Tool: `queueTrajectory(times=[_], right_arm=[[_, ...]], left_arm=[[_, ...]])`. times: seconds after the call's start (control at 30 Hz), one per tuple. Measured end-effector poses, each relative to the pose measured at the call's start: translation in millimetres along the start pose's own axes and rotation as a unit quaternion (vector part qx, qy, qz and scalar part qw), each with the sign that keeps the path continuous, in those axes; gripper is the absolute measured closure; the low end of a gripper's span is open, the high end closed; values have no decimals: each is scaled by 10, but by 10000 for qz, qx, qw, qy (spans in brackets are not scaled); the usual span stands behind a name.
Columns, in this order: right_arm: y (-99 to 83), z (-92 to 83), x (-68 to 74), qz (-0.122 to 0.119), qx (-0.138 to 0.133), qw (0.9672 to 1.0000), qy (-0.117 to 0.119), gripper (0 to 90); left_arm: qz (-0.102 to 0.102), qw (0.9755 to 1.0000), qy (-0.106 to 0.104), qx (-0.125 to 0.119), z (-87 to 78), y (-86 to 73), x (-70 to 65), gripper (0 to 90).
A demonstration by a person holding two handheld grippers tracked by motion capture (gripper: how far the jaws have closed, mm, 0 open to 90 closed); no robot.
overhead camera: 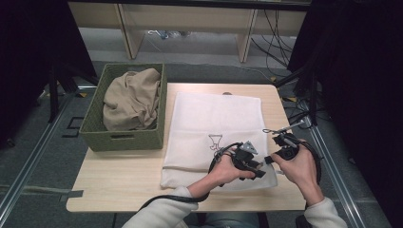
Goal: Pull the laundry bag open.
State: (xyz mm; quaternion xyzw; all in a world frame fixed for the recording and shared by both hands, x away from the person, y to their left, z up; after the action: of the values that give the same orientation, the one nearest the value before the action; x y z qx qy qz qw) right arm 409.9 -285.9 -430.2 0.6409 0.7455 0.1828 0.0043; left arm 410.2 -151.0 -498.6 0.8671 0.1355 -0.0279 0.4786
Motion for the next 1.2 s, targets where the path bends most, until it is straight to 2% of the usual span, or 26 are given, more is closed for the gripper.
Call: queueTrajectory(times=[0.13, 0.17, 0.23, 0.37, 0.47, 0.53, 0.73, 0.8, 0.83, 0.93, 1.0, 1.03, 1.13, 1.2], right_arm=[[9, 13, -16, -151, -89, 9998, -21, 851], [-1, 3, 5, -34, -24, 10000, -40, 851], [-5, -1, 19, 25, 32, 10000, -43, 851], [-3, 8, 14, -60, 22, 10000, -21, 851], [-1, 13, 9, -96, 8, 10000, -10, 851], [-3, 16, 16, -51, 32, 10000, -5, 851], [-5, 25, 12, -59, 35, 10000, -4, 851], [-4, 29, 21, -23, 30, 10000, -37, 851], [0, 32, 11, -71, 6, 10000, -43, 850], [-6, 16, 26, -58, 7, 10000, -46, 850], [11, 39, -13, -318, -111, 9994, -9, 851], [-6, 20, 19, -56, 31, 10000, -22, 850], [-5, 30, 13, -79, 43, 10000, -34, 850], [1, 33, -2, -169, 55, 9998, -18, 851]], left_arm=[[-145, 9999, -50, 43, -13, -29, 3, 549], [-220, 9997, -87, 9, -10, -27, 4, 558], [-308, 9994, -127, 1, -11, -22, 21, 562], [-492, 9987, -117, -56, 2, 1, 54, 585], [-434, 9991, -8, 25, 4, 10, 71, 631], [-483, 9988, 11, 34, 17, 15, 66, 664], [-414, 9990, 74, 133, 10, -3, 57, 754], [-458, 9988, -92, 134, 15, -10, 43, 754], [-484, 9987, -56, 163, 15, -15, 43, 751], [-645, 9979, -78, -33, 19, 10, 56, 753], [-670, 9977, -84, -2, 19, 15, 60, 739], [-700, 9975, -121, 25, 22, 17, 50, 735], [-701, 9974, -154, 57, 22, 12, 53, 730], [-776, 9968, -156, 96, 20, 11, 60, 719]])
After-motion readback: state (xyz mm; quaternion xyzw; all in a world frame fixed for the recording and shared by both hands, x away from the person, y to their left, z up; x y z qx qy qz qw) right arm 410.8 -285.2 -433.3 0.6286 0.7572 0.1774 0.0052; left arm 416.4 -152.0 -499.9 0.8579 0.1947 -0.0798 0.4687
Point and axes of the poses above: each handheld gripper's, and its own axes: z roughly forward along the jaws, y roughly out of its top, x roughly to its left, the point moved 3 cm from there along z, roughly forward along the jaws, and after that the axes turned 9 degrees about z, right-handed, at the moved point
